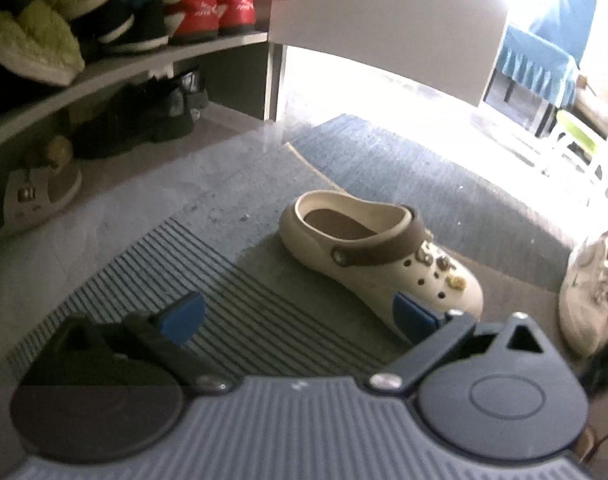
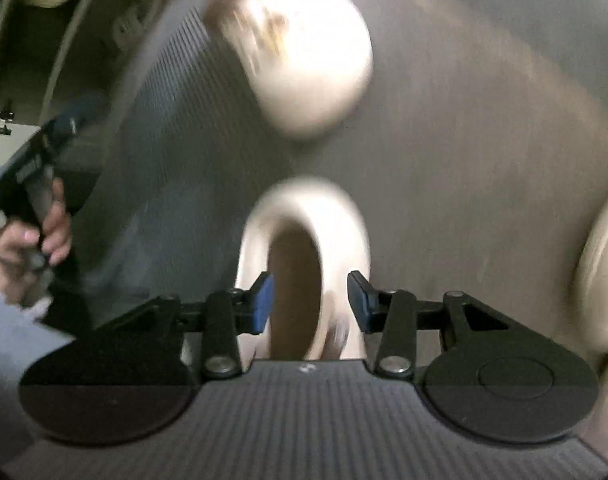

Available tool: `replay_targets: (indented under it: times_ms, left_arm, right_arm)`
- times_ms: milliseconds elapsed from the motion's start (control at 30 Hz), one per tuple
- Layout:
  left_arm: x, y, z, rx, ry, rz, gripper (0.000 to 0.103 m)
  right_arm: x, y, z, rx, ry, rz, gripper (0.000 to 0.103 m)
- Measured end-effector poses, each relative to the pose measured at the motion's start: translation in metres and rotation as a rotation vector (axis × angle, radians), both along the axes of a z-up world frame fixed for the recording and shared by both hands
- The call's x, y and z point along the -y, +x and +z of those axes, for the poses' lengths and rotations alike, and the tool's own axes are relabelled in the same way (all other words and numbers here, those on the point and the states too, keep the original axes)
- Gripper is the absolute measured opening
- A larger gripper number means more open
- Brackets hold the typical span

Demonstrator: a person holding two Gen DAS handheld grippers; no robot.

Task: Organize scattered shoes

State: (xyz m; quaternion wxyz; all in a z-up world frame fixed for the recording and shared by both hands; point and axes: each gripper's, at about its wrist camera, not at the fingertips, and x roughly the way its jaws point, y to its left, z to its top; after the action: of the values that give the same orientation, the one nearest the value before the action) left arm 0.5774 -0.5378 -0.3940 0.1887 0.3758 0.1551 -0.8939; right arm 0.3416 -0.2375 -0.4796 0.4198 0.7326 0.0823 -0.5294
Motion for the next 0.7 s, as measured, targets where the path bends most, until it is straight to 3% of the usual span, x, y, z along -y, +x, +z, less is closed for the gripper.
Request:
replay_targets:
  times_ms: [133, 200, 367, 467, 533, 700]
  left_arm:
    - [0.001, -0.005, 0.000, -0.006, 0.012, -0.001, 0.101]
    - [0.001, -0.007, 0.000, -0.013, 0.009, -0.016, 0.101]
    - [0.001, -0.010, -0.001, -0.016, 0.016, -0.020, 0.101]
    - [0.002, -0.008, -0.001, -0.021, 0.021, -0.007, 0.101]
    - [0.004, -0.005, 0.001, -0.026, 0.006, 0.005, 0.101]
    - [0.015, 0.009, 0.018, -0.042, -0.060, 0.067, 0.101]
  right_arm:
    - [-0.010, 0.017, -0.017, 0.076, 0.041, 0.010, 0.050]
    - [-0.010, 0.026, -0.016, 0.053, 0.015, 0.039, 0.051]
    - [-0.004, 0.039, 0.001, -0.046, -0.023, 0.146, 0.030]
    - [0.003, 0.053, 0.008, 0.000, -0.063, 0.183, 0.020]
    - [0.014, 0.061, 0.010, 0.058, -0.097, 0.204, 0.020]
    - [0.061, 0.056, 0.019, 0.053, -0.157, 0.267, 0.020]
